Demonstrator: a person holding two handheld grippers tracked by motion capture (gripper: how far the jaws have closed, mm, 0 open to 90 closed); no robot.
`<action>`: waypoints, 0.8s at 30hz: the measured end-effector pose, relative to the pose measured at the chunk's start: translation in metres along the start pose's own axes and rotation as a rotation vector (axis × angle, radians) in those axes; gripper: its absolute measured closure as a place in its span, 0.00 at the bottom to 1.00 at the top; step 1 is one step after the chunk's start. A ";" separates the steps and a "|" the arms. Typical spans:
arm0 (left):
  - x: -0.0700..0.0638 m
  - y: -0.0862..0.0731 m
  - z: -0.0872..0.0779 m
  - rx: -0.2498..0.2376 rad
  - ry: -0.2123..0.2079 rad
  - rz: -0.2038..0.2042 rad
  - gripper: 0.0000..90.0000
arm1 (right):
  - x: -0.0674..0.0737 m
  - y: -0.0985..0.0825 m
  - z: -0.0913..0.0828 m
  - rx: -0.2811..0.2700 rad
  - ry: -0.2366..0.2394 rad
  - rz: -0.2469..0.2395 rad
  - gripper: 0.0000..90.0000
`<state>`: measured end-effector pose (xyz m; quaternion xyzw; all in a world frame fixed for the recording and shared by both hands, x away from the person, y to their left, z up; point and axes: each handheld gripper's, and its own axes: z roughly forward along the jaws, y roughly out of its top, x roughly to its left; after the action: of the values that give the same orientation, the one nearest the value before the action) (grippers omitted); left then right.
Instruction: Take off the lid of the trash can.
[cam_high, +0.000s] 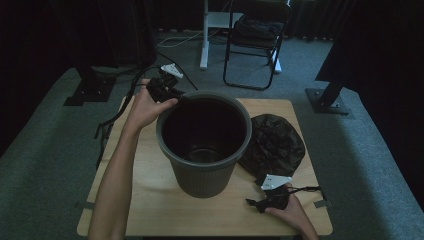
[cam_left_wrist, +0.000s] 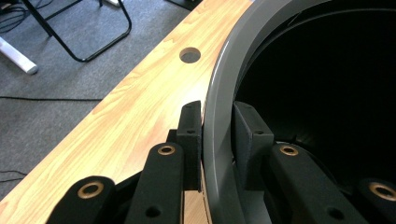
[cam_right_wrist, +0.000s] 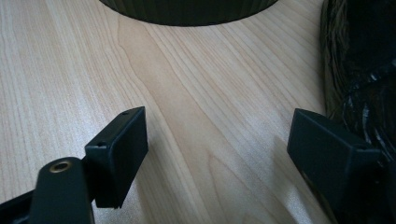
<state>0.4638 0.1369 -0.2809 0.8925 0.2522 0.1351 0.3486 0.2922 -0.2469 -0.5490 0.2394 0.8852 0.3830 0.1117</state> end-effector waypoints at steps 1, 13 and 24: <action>0.000 0.001 0.000 0.002 -0.001 -0.001 0.83 | 0.000 0.000 0.000 0.000 0.001 0.000 0.22; -0.005 0.004 0.006 -0.018 -0.039 0.002 0.83 | 0.000 0.000 0.000 0.000 0.000 0.000 0.22; 0.001 0.002 -0.008 -0.051 -0.040 -0.036 0.83 | 0.000 0.000 0.000 0.002 0.006 0.002 0.22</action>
<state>0.4613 0.1409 -0.2737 0.8812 0.2575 0.1173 0.3787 0.2920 -0.2474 -0.5490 0.2393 0.8857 0.3828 0.1082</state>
